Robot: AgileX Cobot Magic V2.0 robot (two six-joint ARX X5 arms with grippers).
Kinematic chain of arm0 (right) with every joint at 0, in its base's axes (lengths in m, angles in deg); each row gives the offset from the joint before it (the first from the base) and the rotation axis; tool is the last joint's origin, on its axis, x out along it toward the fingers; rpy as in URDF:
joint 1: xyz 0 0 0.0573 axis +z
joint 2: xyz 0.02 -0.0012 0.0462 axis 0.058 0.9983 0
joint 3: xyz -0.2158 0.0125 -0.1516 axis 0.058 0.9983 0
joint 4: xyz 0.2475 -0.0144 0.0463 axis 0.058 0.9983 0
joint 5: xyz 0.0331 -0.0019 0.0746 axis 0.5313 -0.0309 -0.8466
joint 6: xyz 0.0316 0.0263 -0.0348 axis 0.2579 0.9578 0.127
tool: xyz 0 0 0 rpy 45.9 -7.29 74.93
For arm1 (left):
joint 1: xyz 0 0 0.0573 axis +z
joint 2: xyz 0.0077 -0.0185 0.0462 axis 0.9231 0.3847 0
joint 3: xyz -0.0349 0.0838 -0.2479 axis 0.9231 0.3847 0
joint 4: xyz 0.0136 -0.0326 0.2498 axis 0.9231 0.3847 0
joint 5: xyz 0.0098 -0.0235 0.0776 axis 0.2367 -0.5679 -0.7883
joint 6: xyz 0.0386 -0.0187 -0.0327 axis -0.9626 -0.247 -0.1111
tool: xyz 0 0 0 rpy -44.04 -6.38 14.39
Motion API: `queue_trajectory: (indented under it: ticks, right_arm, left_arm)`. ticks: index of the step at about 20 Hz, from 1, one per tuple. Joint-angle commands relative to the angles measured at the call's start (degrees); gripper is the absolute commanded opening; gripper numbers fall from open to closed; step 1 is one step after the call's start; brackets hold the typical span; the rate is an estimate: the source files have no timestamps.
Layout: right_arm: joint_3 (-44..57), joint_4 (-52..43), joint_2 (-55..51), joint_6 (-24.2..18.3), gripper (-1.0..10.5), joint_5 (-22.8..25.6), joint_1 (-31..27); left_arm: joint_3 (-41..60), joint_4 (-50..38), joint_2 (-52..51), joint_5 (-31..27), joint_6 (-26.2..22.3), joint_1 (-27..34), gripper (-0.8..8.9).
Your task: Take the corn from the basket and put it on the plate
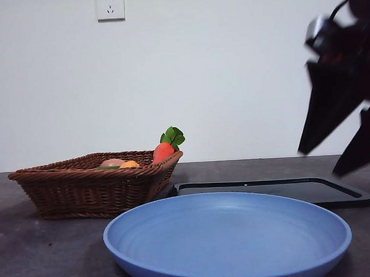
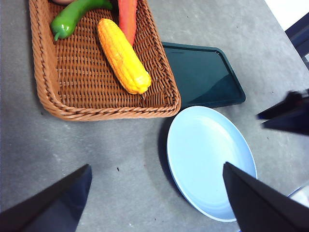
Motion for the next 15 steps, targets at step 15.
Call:
queue_trajectory:
  ticks: [15]
  right_arm:
    - [-0.94, -4.31, 12.61, 1.75, 0.6, 4.74, 6.03]
  left_arm:
    - [-0.83, -0.46, 0.33, 0.22, -0.46, -0.13, 4.43]
